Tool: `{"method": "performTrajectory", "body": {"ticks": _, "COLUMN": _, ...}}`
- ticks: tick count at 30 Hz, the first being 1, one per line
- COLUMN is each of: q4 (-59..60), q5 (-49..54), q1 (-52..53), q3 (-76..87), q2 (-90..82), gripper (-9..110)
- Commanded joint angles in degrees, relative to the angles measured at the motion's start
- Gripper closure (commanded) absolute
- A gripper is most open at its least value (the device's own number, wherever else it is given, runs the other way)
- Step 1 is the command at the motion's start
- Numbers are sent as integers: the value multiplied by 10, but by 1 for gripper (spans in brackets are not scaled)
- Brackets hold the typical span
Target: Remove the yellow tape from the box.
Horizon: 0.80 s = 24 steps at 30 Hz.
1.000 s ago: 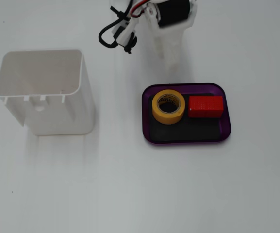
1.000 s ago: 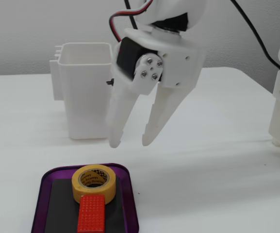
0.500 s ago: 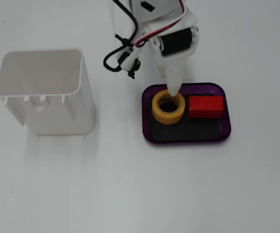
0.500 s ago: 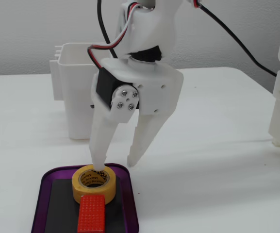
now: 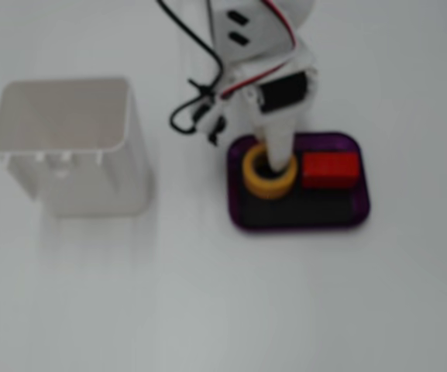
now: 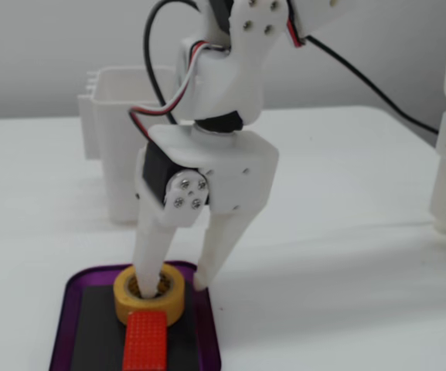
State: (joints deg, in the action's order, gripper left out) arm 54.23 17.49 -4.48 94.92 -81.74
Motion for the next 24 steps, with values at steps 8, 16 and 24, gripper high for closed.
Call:
{"method": "performTrajectory", "body": {"ticks": 8, "q4": -9, "q5": -28, "q1": 0, "q3": -24, "q2": 4, "gripper": 102}}
{"method": "performTrajectory", "body": {"ticks": 16, "q4": 22, "q5": -44, "q1": -9, "q3": -70, "q2": -5, "gripper": 102}}
{"method": "performTrajectory", "body": {"ticks": 24, "q4": 225, "q5": -46, "q1": -4, "q3": -289, "q2": -6, "gripper": 102}}
